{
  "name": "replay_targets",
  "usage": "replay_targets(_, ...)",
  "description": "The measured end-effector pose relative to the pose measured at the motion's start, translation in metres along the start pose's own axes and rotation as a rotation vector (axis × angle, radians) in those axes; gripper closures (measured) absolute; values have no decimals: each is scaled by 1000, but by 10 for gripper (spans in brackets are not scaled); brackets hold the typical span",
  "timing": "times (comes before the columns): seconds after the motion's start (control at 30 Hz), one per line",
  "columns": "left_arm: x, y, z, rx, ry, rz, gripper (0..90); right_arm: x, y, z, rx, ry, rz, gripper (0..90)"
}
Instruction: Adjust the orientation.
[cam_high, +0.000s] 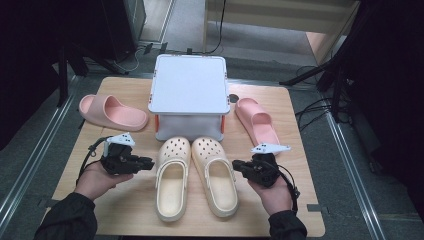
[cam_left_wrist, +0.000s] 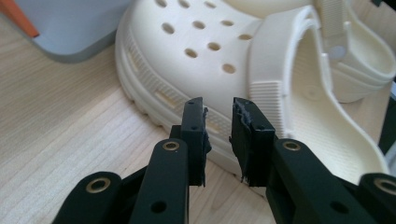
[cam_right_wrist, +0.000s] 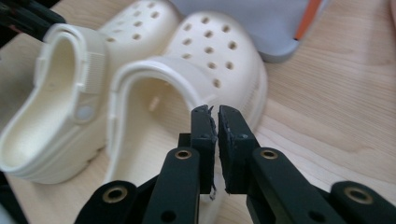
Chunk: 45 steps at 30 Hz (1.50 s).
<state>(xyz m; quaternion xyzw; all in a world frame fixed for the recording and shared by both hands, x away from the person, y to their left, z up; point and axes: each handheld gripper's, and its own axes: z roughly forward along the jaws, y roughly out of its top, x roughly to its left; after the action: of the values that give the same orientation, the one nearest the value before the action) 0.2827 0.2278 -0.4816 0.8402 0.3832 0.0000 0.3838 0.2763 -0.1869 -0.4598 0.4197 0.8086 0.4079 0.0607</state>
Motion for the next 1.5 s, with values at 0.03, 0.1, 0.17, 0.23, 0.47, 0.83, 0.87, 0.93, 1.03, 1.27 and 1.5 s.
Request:
replay_targets(0.03,0,0,2,4,-4,-10,747,-4,-1,2,6,-6,8,856)
replay_targets(0.1,1,0,6,20,-3,-5,749,-11,-3,7,28,-13,15,855)
replay_targets(0.17,1,0,9,30,-4,-5,751,-16,-5,14,55,-17,18,850)
replay_targets(0.23,2,0,12,38,-10,-13,753,-20,-6,20,65,-21,7,833)
replay_targets(0.47,3,0,22,71,-13,-17,753,-23,-8,39,109,-15,4,830)
replay_targets(0.83,0,-5,29,155,18,-5,801,-17,-10,48,117,6,9,825)
replay_targets(0.87,-1,-4,31,159,19,-4,806,-17,-10,49,115,7,10,825)
replay_targets(0.93,-2,-3,31,158,1,-4,812,-18,-10,48,116,14,27,825)
replay_targets(1.03,-7,-2,35,170,-23,19,799,-17,-10,50,109,20,21,821)
replay_targets(1.27,-10,-1,36,168,-40,15,764,-14,-9,52,93,-2,6,805)
replay_targets(1.5,-4,7,12,23,-52,-46,786,-14,-4,39,39,4,24,771)
